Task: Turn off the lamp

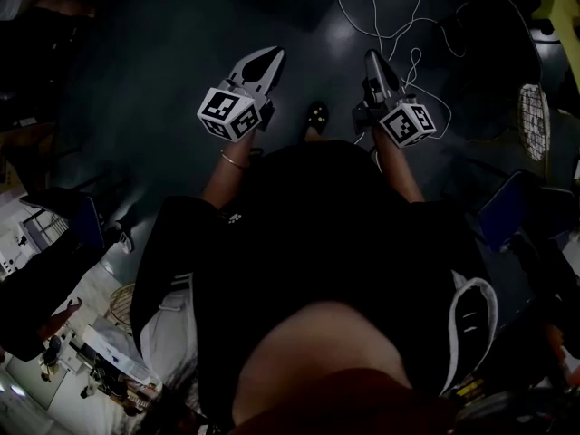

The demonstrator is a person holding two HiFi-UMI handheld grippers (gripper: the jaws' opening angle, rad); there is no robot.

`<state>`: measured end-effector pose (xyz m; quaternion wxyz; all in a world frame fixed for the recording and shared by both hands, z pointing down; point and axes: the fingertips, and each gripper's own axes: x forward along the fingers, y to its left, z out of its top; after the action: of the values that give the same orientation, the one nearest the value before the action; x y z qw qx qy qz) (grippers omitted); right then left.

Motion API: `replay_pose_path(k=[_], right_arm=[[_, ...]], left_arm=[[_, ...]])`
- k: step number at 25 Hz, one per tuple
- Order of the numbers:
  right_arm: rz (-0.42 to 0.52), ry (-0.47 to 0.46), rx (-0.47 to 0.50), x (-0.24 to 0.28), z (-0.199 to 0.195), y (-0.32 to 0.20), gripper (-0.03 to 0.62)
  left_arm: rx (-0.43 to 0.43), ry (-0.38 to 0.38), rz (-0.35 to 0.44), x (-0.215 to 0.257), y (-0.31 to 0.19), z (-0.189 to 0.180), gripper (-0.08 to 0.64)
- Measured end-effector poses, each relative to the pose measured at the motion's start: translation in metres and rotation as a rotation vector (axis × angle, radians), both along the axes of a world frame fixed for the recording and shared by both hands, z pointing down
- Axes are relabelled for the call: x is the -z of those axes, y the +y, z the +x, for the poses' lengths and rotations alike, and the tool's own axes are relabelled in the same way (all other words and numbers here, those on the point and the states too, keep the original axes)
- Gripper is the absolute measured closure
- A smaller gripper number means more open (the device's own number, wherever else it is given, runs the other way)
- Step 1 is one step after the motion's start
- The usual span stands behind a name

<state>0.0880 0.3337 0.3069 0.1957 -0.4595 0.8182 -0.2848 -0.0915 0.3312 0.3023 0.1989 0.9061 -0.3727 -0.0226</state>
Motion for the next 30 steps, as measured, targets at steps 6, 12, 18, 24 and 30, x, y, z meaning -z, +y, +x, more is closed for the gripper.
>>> replay_pose_path(k=[6, 12, 18, 24, 30], right_arm=[[0.004, -0.012, -0.009, -0.002, 0.017, -0.033, 0.592], [0.012, -0.012, -0.039, -0.006, 0.042, -0.054, 0.592], [-0.008, -0.014, -0.031, -0.015, 0.047, -0.065, 0.592], [-0.004, 0.022, -0.073, -0.008, 0.048, -0.075, 0.592], [-0.03, 0.045, -0.138, -0.014, 0.046, -0.088, 0.592]], left_arm=[[-0.008, 0.002, -0.005, 0.0, -0.037, 0.016, 0.554], [-0.02, -0.01, 0.028, 0.007, -0.07, 0.038, 0.554], [-0.006, -0.026, 0.04, 0.011, -0.084, 0.042, 0.554], [-0.028, -0.034, 0.036, 0.008, -0.111, 0.035, 0.554], [-0.132, -0.037, 0.052, 0.009, -0.14, 0.052, 0.554]])
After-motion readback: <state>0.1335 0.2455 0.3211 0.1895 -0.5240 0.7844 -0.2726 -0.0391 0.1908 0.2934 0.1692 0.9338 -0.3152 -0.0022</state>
